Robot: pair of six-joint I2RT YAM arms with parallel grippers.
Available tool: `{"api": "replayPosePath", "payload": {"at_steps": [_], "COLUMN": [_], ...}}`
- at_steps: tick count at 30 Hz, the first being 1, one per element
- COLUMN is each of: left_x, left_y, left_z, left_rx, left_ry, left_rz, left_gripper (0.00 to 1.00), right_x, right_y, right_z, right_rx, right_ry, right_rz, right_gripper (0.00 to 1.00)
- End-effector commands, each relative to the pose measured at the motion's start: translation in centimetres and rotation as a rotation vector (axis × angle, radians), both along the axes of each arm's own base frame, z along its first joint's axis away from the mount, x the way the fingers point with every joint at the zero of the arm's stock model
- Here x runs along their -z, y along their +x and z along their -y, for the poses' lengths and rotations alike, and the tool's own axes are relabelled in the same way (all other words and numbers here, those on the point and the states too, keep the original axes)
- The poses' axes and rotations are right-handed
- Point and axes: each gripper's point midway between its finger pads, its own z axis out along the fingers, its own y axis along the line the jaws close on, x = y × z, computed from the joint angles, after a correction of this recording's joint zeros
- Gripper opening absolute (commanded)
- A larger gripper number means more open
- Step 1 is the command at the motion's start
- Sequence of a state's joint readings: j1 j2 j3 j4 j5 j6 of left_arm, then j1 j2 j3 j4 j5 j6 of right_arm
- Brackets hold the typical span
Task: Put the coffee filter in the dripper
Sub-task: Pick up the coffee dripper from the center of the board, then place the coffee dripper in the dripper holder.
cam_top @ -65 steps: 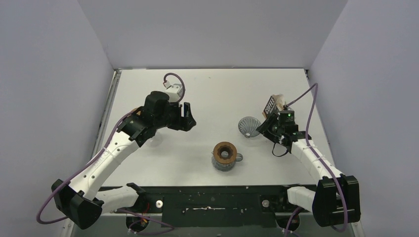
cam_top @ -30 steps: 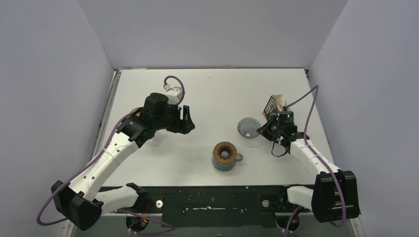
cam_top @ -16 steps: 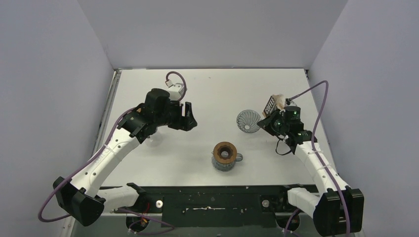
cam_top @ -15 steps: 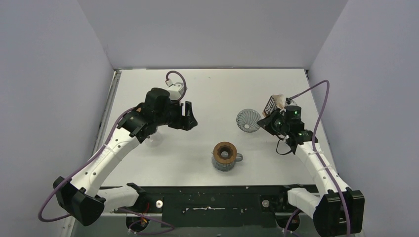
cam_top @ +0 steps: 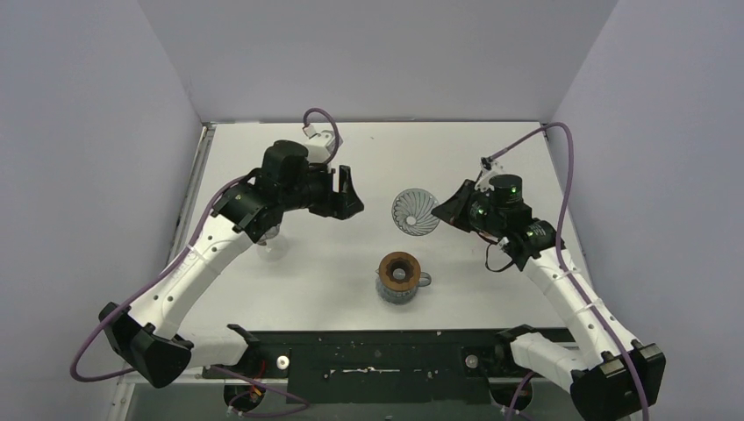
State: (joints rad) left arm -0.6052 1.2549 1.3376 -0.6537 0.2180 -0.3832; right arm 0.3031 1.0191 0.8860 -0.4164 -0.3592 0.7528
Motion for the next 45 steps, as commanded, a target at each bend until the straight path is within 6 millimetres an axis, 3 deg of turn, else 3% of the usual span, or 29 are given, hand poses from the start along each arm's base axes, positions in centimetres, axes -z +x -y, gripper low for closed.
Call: {"api": "replayPosePath", "payload": {"at_steps": [1,15,25,45], "left_x": [-2.5,-1.4,0.0,3.1], "left_y": [-0.4,-2.4,-3.1,-4.0], "left_z": [1.5,5.0,6.1,6.4], "left_rx": [0.044,0.159,0.193,0.231], "left_ry": [-0.032,-0.005,0.004,0.046], "left_rz": [0.030,-0.008,-0.050,-0.141], "left_gripper": [0.63,0.63,0.62,0.32], "right_x": [-3.4,-4.2,-4.3,-4.5], "right_y": [-0.4,-3.4,-4.9,-5.4], "right_z": [-1.7,-4.2,-6.1,-7.0], "right_rx": [-0.101,-0.420,-0.562,-0.591], "right_ry": [0.007,-0.092,-0.110,-0.131], "right_rz": [0.072,0.052,0.067,0.092], "right_gripper": [0.00,0.00,0.00,0.00]}}
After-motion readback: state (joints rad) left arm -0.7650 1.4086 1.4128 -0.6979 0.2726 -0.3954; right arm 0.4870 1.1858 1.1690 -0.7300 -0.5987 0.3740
